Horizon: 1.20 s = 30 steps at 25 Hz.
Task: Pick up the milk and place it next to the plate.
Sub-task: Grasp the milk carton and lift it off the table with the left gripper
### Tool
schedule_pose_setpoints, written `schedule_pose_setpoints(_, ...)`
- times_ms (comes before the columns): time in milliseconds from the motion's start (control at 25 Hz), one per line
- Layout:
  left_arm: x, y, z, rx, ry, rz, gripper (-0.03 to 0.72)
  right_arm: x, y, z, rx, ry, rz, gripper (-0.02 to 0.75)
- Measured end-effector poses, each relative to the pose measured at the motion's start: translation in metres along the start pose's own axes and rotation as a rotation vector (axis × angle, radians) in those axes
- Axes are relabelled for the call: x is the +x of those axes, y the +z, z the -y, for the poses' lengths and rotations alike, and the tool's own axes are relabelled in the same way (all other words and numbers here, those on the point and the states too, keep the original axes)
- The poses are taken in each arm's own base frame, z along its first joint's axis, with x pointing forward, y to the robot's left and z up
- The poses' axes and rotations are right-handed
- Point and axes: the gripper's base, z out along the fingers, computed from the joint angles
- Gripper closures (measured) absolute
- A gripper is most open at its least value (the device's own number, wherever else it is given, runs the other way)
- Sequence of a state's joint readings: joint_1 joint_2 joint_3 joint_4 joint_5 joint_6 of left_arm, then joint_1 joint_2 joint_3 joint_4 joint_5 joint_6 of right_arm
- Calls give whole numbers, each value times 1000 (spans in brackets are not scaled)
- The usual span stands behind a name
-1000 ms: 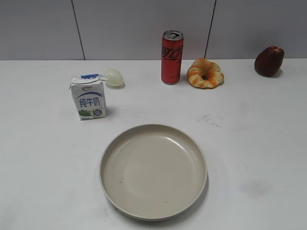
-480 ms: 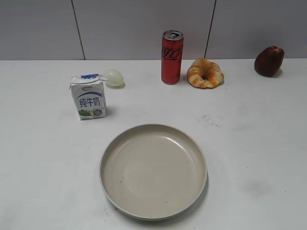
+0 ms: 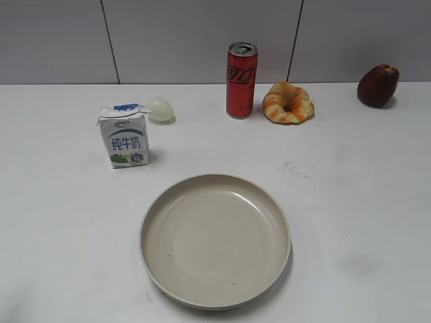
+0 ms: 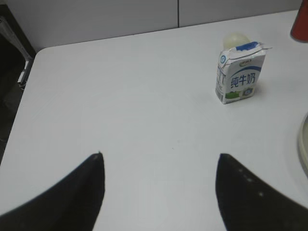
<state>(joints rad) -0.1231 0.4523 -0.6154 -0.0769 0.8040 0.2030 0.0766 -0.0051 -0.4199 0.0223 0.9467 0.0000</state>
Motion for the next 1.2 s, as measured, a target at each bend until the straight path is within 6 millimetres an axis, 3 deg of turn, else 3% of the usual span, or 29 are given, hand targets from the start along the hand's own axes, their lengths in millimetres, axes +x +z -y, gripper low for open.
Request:
schedule_pose_setpoints(360,-67,82,-9,109,218,-149,140,0,0,0,0,0,0,150)
schedule_pose_setpoints(760,-137,195,-13,305,448,-286,143,0,0,0,0,0,0,150)
schedule_pose_setpoints(920,-153,235,1,414,603,-325,153,0,0,0,0,0,0,150)
schedule_pose_setpoints(1200,-158,299,46,611,792,-423,157,0,0,0,0,0,0,150)
